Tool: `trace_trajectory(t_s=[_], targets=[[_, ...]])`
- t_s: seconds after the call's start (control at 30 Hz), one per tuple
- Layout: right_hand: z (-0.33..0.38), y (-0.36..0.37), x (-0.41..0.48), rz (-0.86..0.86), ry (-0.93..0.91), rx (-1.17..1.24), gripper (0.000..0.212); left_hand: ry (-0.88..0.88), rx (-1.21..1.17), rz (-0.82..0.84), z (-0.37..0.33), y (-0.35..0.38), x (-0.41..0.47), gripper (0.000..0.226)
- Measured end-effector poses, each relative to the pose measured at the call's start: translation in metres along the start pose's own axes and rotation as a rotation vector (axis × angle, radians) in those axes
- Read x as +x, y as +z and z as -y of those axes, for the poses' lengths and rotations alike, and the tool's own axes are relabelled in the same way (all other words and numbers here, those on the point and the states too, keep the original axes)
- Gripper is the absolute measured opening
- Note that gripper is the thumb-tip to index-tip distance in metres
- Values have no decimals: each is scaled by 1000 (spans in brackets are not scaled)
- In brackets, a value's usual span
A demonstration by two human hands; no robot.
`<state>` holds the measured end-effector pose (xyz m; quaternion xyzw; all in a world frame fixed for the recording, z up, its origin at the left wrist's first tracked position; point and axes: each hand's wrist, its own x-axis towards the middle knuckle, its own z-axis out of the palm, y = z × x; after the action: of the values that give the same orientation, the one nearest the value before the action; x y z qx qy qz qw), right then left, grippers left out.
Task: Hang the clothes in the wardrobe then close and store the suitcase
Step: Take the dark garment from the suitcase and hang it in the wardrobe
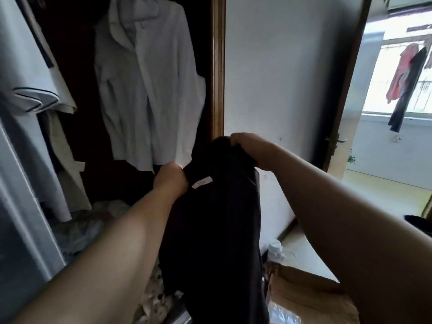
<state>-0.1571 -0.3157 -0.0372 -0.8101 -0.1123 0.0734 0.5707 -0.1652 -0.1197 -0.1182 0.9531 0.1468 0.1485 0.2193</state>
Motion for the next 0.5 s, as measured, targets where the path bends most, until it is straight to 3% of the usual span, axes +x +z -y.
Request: trace_trajectory(t_s=[0.07,0.1,0.13,0.2,0.33,0.43,0.5], targets=[[25,13,13,37,-19,-49,25,-4,-10,-59,20,-27,23,20],[40,21,23,19,-30,-143,42,-10,-8,-99,30,-44,37,17],[50,26,31,-27,-35,-271,56,-14,-15,-123,37,-57,49,14],[69,40,45,-123,-86,-466,64,-30,-60,-134,45,-84,69,12],[100,66,81,-237,-159,-491,36,-20,-207,-155,54,-126,107,23],[119,81,105,-307,-179,-542,13,63,-354,-207,59,-150,124,16],[129,89,122,-361,-199,-526,14,123,-384,-162,63,-169,132,20]])
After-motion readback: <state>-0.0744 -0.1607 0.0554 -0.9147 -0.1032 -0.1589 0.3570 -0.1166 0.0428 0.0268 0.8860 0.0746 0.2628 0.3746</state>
